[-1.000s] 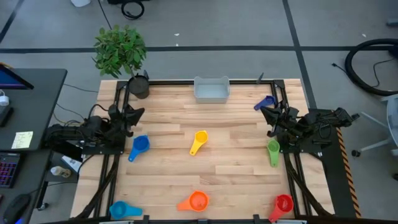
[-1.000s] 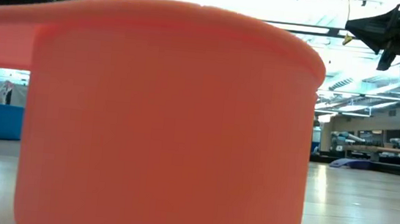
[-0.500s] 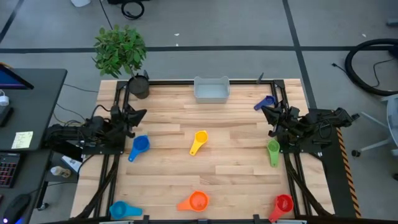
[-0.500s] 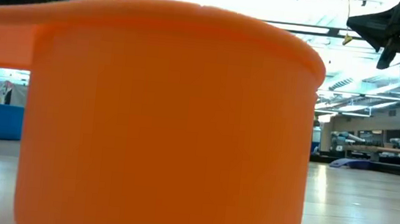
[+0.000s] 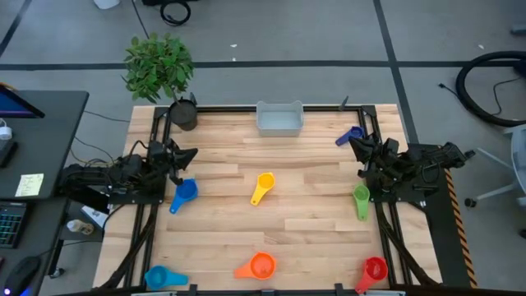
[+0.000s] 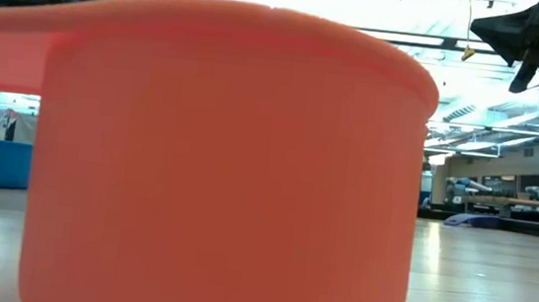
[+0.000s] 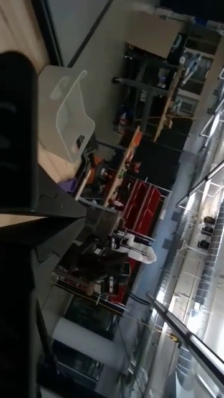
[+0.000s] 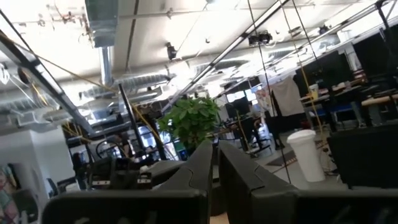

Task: Nest measuring cups in basket
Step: Prepare the orange measuring cup

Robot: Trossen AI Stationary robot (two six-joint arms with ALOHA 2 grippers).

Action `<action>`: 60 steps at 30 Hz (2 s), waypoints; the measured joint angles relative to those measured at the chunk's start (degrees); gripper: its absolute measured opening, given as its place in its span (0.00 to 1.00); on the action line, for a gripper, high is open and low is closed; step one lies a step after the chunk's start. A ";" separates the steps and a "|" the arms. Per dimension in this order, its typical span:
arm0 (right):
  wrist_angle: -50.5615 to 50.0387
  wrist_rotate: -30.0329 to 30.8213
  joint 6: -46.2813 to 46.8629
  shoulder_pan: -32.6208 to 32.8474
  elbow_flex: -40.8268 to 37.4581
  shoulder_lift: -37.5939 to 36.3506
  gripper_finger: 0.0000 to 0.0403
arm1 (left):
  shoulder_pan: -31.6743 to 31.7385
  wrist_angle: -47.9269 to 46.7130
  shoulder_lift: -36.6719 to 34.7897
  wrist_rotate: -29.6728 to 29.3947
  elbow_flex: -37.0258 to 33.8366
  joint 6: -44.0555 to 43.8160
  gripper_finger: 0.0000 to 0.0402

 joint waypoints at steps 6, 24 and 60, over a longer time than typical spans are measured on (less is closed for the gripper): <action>-5.37 -0.84 2.20 0.13 3.03 0.02 0.02 | -0.01 0.02 0.00 0.20 0.11 -0.04 0.04; -47.27 -11.92 8.78 1.62 37.63 24.80 0.06 | 0.01 -4.72 0.00 -2.26 6.76 5.57 0.04; -30.46 -58.78 46.35 -1.88 55.91 86.27 0.07 | 0.01 -11.06 0.00 6.16 6.82 5.54 0.04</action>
